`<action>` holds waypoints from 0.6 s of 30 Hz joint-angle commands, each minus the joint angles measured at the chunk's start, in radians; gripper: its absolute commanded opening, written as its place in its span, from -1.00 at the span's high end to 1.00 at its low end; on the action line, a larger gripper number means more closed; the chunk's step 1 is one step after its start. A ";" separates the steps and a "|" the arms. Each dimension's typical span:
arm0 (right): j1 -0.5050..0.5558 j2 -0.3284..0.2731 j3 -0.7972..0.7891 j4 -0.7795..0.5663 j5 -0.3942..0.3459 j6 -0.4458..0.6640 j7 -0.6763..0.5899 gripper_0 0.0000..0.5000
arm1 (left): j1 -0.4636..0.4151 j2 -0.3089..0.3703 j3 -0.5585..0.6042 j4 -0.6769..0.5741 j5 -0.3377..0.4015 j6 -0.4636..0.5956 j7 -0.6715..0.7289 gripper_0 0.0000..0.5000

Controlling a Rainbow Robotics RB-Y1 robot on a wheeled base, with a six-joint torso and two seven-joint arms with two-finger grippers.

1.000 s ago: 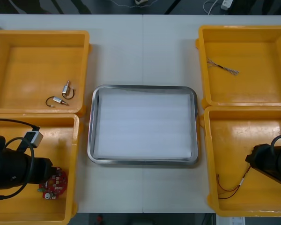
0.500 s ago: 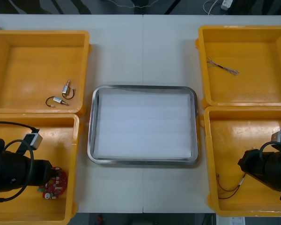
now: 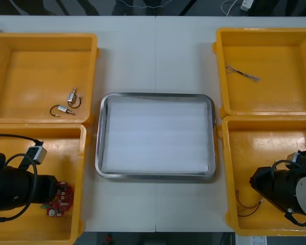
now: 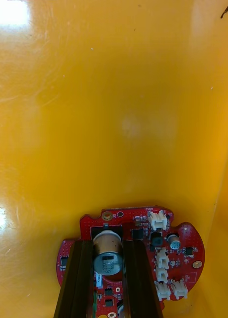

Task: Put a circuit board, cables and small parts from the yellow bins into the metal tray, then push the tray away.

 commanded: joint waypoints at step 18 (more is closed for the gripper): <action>0.065 0.011 0.033 -0.006 0.010 -0.007 -0.047 -1.00 | -0.073 0.051 0.155 -0.112 0.061 0.236 0.083 0.99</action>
